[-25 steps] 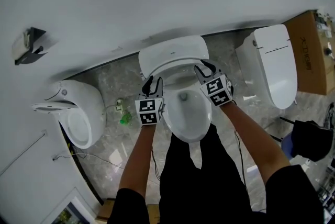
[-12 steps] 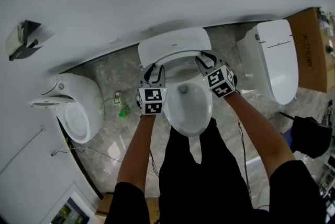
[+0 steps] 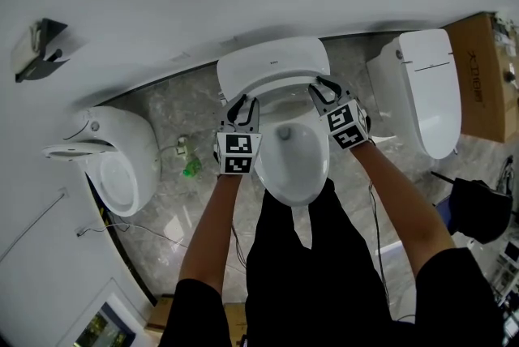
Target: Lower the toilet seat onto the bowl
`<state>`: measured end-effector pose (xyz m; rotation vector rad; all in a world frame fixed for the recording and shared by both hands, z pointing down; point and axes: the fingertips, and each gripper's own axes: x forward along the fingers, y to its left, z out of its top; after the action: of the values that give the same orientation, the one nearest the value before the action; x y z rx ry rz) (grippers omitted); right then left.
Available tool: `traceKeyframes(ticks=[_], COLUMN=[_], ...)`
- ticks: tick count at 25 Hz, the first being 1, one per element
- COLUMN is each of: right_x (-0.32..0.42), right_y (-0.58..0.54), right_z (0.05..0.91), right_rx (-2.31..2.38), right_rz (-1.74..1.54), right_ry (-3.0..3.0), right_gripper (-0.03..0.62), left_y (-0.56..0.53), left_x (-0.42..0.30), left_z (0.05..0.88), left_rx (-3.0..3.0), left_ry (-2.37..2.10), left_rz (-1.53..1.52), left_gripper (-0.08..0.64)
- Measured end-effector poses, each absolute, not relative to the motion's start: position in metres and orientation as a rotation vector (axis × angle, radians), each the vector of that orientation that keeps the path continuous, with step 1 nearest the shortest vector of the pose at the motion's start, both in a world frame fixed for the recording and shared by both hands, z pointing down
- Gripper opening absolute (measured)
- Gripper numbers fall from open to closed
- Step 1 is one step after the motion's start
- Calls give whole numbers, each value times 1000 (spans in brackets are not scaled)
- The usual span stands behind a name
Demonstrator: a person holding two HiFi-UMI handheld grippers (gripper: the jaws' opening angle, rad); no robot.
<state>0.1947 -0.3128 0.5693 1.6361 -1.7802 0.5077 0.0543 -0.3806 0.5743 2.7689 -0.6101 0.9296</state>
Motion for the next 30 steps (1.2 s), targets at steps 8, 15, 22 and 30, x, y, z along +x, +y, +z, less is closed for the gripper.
traceKeyframes(ticks=[8, 15, 22, 30], right_x=[183, 166, 152, 128], right_y=[-289, -258, -229, -188], right_z=[563, 557, 554, 555], right_rx=[1617, 1566, 1548, 1599], right_rz=[520, 462, 453, 491], right_ry=[-1768, -1766, -1775, -1717], right_gripper=[109, 109, 107, 109], left_y=[-354, -325, -297, -255], left_x=[44, 29, 15, -8], left_z=[568, 561, 559, 562], left_rx=[2766, 2745, 2708, 2709], left_ry=[-553, -555, -585, -506], left_rz=[958, 964, 981, 1014], left_gripper=[112, 112, 115, 124])
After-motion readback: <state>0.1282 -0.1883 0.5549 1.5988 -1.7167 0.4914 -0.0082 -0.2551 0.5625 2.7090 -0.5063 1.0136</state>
